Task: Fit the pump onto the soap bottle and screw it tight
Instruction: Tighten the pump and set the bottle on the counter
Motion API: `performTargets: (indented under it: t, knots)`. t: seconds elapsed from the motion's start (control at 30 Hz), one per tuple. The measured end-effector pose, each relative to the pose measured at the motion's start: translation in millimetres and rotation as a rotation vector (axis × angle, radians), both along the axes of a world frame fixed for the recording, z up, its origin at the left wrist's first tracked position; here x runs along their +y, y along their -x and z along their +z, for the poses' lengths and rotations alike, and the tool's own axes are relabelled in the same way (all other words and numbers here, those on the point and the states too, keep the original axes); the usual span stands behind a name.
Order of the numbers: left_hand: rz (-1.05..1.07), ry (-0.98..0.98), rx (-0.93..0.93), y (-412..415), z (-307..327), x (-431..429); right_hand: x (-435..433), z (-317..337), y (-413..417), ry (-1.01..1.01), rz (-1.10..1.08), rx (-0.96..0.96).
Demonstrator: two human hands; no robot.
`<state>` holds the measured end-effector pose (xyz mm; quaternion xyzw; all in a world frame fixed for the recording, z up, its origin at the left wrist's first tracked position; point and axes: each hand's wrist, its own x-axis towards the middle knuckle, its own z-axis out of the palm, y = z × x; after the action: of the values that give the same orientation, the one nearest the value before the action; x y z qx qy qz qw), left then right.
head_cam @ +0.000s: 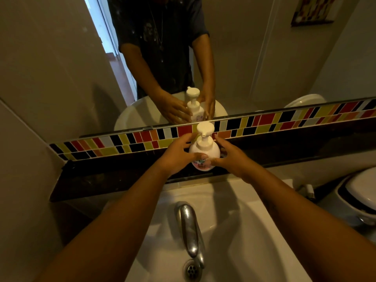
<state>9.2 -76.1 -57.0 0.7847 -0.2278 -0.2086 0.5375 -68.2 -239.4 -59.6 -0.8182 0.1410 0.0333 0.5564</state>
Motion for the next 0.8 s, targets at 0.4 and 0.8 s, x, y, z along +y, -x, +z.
performTargets:
  t: [0.4, 0.8]
  knots:
    - [0.031, -0.031, 0.024, -6, -15, -6, -3, 50, -6, 0.133, 0.09, -0.172]
    - [0.075, 0.109, 0.065, -2, -21, -4, 16, 14, -10, 0.209, -0.08, -0.192]
